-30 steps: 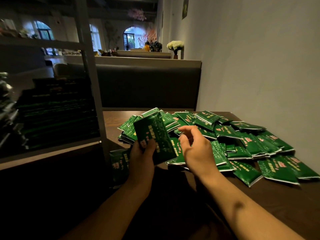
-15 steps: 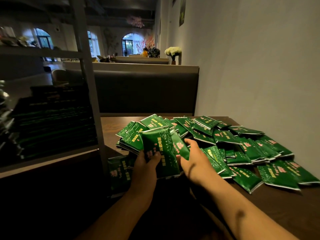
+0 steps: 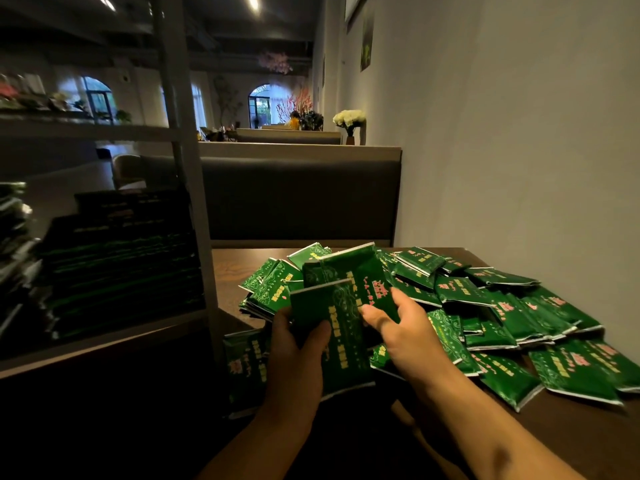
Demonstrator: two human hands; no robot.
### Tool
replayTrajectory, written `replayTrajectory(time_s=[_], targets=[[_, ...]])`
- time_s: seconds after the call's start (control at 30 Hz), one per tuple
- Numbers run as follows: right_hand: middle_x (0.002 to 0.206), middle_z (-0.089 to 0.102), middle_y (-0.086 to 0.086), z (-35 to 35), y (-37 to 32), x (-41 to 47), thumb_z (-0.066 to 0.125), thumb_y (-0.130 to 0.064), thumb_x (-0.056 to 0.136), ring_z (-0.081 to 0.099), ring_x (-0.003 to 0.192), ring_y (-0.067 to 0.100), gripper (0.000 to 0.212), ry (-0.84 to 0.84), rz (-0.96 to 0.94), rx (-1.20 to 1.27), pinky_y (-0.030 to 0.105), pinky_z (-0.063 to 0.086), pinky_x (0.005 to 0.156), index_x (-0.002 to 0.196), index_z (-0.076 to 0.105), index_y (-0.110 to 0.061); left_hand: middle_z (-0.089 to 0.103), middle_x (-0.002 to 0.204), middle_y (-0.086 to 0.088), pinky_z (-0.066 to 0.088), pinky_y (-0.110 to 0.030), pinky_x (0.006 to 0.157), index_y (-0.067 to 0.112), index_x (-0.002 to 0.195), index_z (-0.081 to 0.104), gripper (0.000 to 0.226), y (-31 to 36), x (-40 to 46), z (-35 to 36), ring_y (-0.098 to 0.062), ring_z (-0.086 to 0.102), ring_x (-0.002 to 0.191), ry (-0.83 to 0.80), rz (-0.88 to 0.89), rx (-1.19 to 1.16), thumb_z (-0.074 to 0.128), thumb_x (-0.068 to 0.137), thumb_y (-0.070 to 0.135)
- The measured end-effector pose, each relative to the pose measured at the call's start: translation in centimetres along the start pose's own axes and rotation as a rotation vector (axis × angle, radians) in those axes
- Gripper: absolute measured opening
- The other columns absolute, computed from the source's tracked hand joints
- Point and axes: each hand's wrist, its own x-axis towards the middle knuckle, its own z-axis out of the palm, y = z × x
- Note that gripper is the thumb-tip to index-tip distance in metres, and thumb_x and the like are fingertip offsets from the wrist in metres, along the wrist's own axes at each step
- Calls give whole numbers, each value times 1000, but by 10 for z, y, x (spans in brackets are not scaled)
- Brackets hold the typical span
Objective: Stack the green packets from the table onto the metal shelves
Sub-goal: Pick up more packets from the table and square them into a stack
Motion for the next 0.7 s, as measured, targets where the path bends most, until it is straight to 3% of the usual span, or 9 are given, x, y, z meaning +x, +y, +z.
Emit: replayTrajectory(time_s=[0.1,0.2,0.27,0.33,0.43,0.5,0.6,0.63,0.7], targets=[[90,73,1,-2,-6,-2,56,-16,95,70,85,16,9,150,-76,118,32,58,73,97,64,-20,64,99,6,54,-39,76,35,114,42,40,1,2,-1,-13,64,88,40,83,58,58,90,6],[84,69,-1,-8,-13,-3,54,-12,95,67,77,12,6,346,-171,307,22,53,63,92,59,-15,61,105,12,50,-27,73,37,120,38,44,2,1,0,-5,61,93,62,158,78,56,92,8],[74,67,-9,-10,-16,-7,54,-17,85,62,71,2,4,326,-243,372,12,49,60,86,56,-13,58,105,16,47,-22,71,36,122,40,40,2,1,0,0,58,93,62,177,85,54,94,11],[67,67,-14,-7,-16,-13,48,-19,79,62,67,-4,12,171,-232,354,9,48,61,83,54,-10,57,103,18,45,-20,71,34,124,40,38,3,3,-1,3,57,93,61,171,77,52,95,12],[82,72,-3,6,-16,-20,51,-22,86,67,80,8,20,-161,-145,265,26,55,67,98,56,-6,60,105,17,47,-16,66,33,124,43,34,5,3,-2,4,62,89,28,142,61,50,96,14],[97,70,5,13,-10,-19,55,-46,82,68,91,20,42,-254,-87,115,41,58,74,111,55,-17,63,109,12,51,-16,61,32,123,49,30,5,1,-1,4,65,85,-1,124,50,49,97,18],[101,70,-5,22,-2,-18,56,-58,79,67,95,16,35,-208,-72,-37,53,53,86,107,51,-37,58,129,5,51,-33,87,33,135,46,38,3,-4,1,-9,58,112,15,76,7,44,97,35],[101,68,-4,23,-1,-18,57,-60,79,67,95,17,36,-180,-81,-48,55,52,86,105,50,-37,53,136,2,45,-42,99,33,140,42,49,2,-6,1,-15,53,122,10,48,-15,44,92,46],[101,64,6,23,-2,-19,59,-62,79,65,92,24,44,-147,-102,-76,58,51,82,106,46,-30,55,133,4,41,-43,103,37,136,43,58,1,-9,0,-13,53,121,-31,44,-7,46,81,55]])
